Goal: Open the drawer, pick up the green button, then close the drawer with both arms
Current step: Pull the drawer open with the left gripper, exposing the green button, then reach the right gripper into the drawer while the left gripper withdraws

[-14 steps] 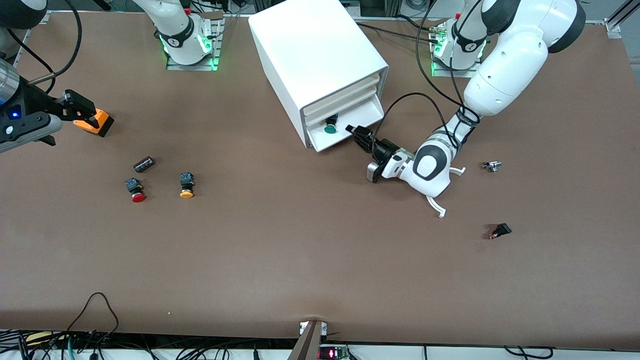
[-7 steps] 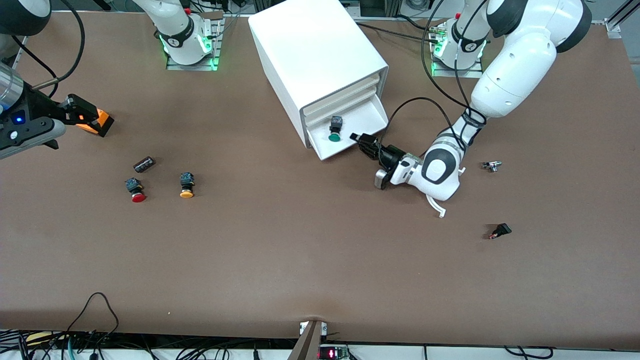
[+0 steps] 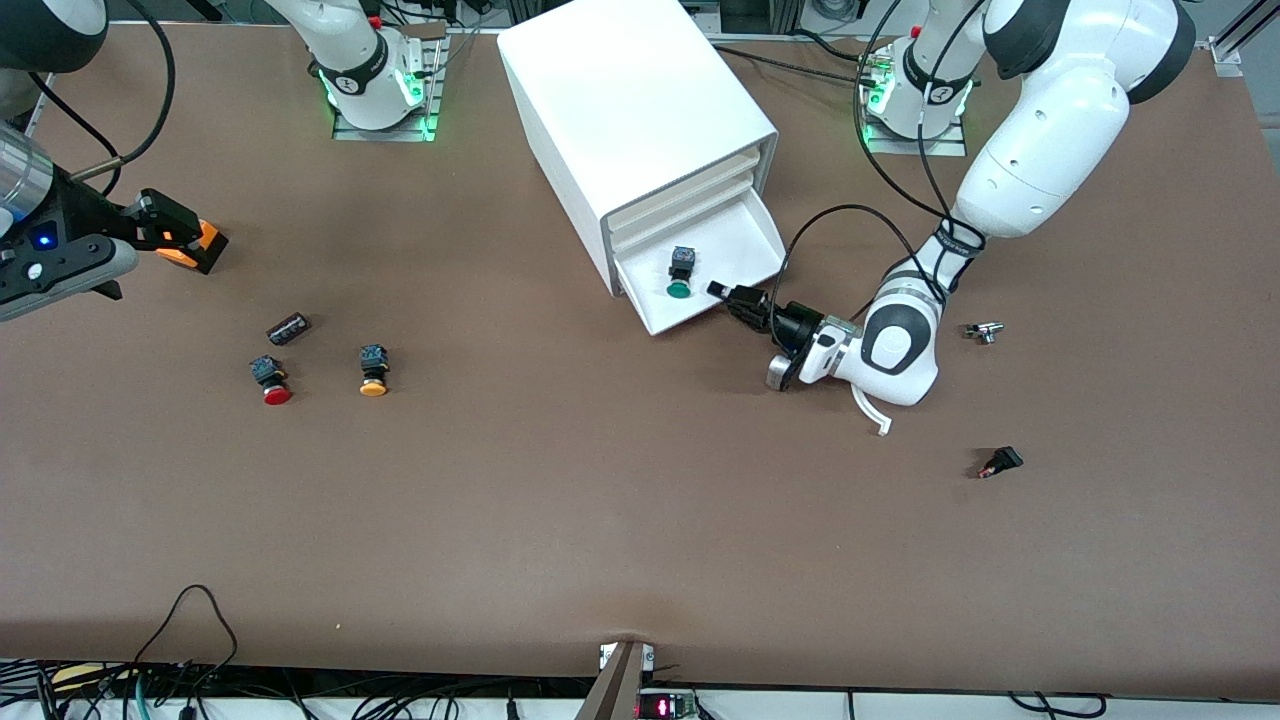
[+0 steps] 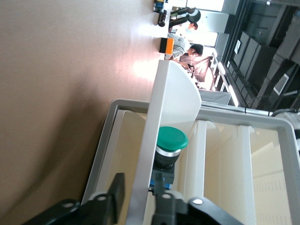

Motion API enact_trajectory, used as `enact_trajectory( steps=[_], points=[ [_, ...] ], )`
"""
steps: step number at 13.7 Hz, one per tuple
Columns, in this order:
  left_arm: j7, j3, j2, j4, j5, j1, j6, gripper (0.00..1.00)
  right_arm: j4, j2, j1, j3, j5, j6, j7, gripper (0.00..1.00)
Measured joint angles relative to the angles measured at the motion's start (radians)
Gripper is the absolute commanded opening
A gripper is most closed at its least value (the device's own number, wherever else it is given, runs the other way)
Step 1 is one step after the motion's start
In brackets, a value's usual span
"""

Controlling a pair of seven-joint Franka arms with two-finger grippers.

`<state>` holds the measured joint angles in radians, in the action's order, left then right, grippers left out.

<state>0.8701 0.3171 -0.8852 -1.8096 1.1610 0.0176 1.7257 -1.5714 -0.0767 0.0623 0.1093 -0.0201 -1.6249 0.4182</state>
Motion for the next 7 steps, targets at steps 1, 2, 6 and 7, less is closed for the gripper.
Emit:
enact_trajectory(
  steps=[1, 2, 6, 7],
  points=[
    [-0.027, 0.000, 0.001, 0.001, 0.000, 0.008, 0.000, 1.00, 0.000, -0.002, 0.000, 0.001, 0.008, -0.003, 0.000, 1.00],
    [-0.047, -0.001, 0.003, 0.001, -0.005, 0.019, 0.000, 1.00, -0.001, -0.010, 0.000, 0.002, 0.020, -0.013, 0.000, 1.00],
    [-0.130, -0.003, 0.036, 0.007, -0.121, 0.088, -0.008, 1.00, -0.002, -0.047, 0.000, 0.003, 0.032, -0.021, 0.000, 1.00],
    [-0.162, -0.003, 0.054, 0.011, -0.166, 0.106, -0.012, 1.00, -0.003, -0.050, 0.000, 0.004, 0.034, -0.004, 0.000, 1.00]
  ],
)
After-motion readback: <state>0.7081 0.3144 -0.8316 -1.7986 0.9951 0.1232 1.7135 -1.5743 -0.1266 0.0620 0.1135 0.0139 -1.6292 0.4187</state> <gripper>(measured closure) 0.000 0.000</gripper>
